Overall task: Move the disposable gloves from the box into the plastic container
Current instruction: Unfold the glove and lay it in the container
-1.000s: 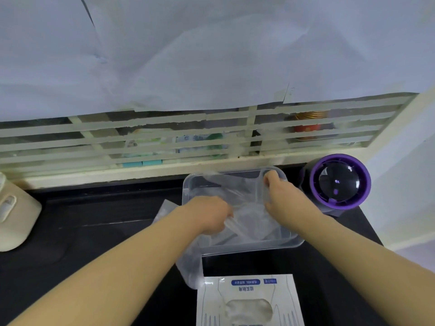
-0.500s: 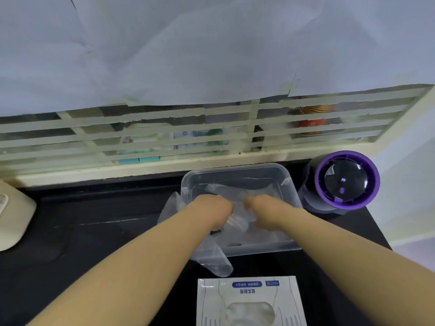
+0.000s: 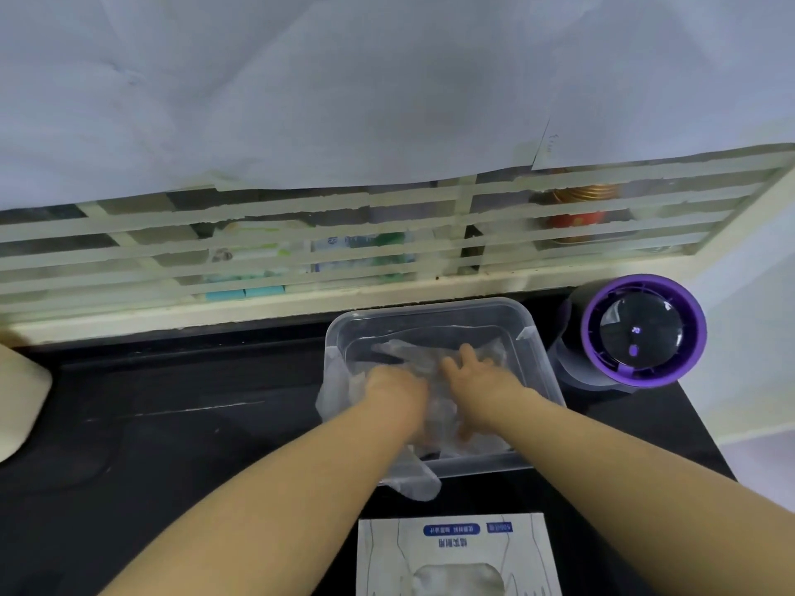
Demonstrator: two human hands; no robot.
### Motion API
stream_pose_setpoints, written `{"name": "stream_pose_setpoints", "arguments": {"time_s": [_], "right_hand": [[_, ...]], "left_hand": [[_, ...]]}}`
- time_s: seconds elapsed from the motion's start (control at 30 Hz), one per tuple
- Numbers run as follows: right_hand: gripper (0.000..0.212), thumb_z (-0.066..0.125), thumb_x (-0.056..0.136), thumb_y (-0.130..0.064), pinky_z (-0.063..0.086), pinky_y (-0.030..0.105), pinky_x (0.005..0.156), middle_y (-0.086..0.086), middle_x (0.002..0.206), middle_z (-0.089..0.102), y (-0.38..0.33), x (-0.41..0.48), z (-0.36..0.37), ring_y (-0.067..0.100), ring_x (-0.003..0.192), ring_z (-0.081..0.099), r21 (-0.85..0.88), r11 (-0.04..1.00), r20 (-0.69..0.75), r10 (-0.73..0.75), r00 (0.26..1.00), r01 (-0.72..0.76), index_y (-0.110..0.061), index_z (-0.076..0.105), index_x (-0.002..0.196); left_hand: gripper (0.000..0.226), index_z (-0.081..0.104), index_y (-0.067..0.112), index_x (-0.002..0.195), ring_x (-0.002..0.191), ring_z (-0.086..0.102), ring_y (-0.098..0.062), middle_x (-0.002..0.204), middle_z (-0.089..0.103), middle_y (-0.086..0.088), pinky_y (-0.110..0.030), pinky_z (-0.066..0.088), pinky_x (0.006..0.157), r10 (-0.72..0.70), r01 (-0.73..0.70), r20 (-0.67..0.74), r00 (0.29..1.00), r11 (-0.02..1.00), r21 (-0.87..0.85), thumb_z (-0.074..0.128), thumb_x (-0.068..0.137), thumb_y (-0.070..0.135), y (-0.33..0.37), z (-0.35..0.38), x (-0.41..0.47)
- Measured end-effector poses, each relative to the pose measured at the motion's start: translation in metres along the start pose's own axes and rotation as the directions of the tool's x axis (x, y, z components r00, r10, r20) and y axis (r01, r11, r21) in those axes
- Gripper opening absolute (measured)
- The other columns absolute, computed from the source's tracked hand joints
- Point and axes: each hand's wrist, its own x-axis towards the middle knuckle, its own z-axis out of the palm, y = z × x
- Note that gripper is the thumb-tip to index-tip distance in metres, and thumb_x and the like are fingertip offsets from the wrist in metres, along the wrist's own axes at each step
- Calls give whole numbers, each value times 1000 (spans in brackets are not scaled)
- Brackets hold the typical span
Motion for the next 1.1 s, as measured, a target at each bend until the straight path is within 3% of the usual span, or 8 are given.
{"name": "stream_pose_setpoints", "arguments": {"time_s": [0.1,0.23,0.4,0.57,0.67,0.77,0.93,1.1], "right_hand": [[104,71,84,-18,45,42,100,18,155,-3,2,6,10,40,136,26,-10,999,42,34,999,-33,-20,-8,153],[110,70,86,-23,35,47,109,20,157,-10,0,8,13,42,143,10,23,998,109,53,993,-56,-21,-19,151],[96,73,82,-35,39,40,106,10,154,21,1,-17,-17,31,137,34,97,994,151,-56,987,42,-19,11,153],[58,64,88,-42,43,28,97,-2,136,52,21,-59,-58,15,118,52,367,910,-185,-129,974,191,-22,44,138],[63,65,82,-50,50,28,96,-10,129,57,29,-83,-73,6,111,59,794,540,-164,-253,954,279,-27,46,137],[65,57,80,-49,51,26,93,-8,128,58,25,-99,-73,7,114,59,944,191,-202,-308,930,268,-28,42,139],[89,67,67,-54,47,35,99,-4,136,50,15,-105,-64,17,124,50,942,-50,-334,-76,940,331,-23,35,144],[81,70,72,-62,42,46,105,1,132,59,6,-116,-45,22,121,55,898,-269,-361,2,933,348,-23,45,137]], "left_hand": [[100,16,16,152,133,42,-37,148,38,-11,-50,45,100,-106,106,90,990,994,1,71,78,55,0,11,15],[100,30,14,148,134,40,-34,147,41,-11,-46,41,104,-156,153,106,982,988,37,78,70,54,-8,12,17],[52,57,16,120,107,59,-23,114,63,-1,-35,47,88,-13,11,-27,1000,998,-70,65,83,52,-17,-20,-27],[17,55,22,94,81,53,-13,94,60,2,-25,42,68,49,-193,-291,956,850,-490,52,97,38,-52,-65,-93],[23,58,25,89,80,56,-12,89,62,4,-24,43,69,-73,-279,-443,893,683,-675,44,101,38,-66,-78,-119],[34,66,26,96,80,57,-15,96,66,2,-31,45,75,-211,-387,-500,840,414,-824,36,103,38,-68,-81,-131],[35,66,18,109,84,67,-14,97,72,0,-36,56,82,-240,-530,-475,846,-292,-796,36,105,35,-62,-87,-151],[29,63,22,115,79,70,-18,97,72,-5,-39,54,81,-264,-483,-422,867,-651,-586,38,104,34,-62,-89,-162]]}}
